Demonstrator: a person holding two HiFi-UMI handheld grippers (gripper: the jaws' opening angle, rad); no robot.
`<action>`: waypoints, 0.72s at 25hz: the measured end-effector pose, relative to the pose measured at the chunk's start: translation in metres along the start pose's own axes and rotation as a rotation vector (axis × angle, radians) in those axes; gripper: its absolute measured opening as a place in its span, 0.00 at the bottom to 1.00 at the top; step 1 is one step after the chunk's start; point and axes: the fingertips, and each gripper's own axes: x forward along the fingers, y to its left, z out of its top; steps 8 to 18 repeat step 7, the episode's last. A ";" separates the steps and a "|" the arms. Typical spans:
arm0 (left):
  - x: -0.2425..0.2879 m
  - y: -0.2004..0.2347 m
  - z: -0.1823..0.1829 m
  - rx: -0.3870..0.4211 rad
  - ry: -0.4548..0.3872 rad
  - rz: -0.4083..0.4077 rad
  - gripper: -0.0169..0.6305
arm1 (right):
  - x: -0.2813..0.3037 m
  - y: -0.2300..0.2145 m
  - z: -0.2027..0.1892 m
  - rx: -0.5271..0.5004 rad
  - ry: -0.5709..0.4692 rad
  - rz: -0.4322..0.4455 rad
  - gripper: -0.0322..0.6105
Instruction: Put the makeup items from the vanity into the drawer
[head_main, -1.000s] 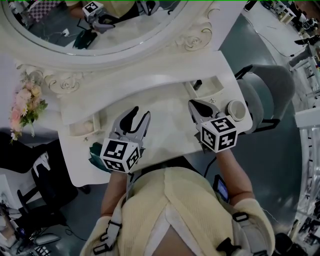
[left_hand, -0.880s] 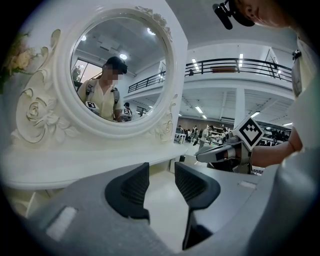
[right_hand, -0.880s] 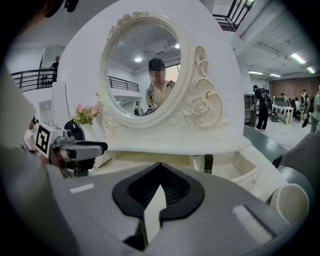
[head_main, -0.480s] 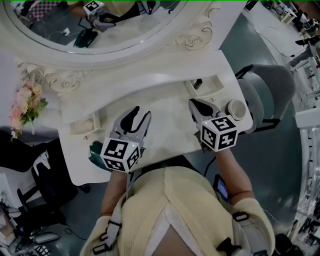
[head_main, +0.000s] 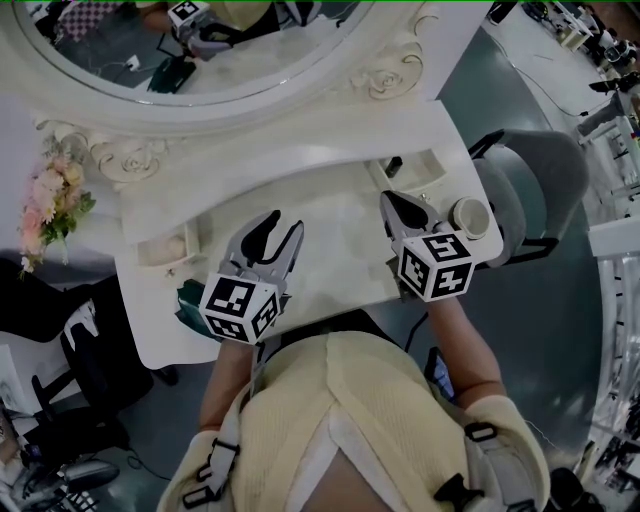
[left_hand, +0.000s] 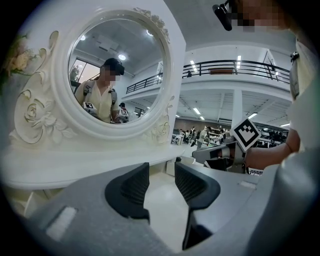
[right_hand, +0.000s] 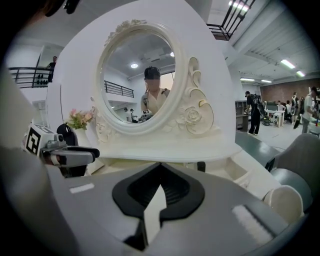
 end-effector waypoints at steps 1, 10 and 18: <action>0.000 -0.001 0.001 0.000 -0.006 -0.005 0.27 | 0.000 0.001 0.001 -0.014 -0.004 -0.003 0.05; -0.001 -0.003 -0.002 0.005 0.000 -0.019 0.27 | 0.002 0.006 0.002 -0.005 -0.020 0.004 0.05; -0.001 -0.003 -0.002 0.005 0.000 -0.019 0.27 | 0.002 0.006 0.002 -0.005 -0.020 0.004 0.05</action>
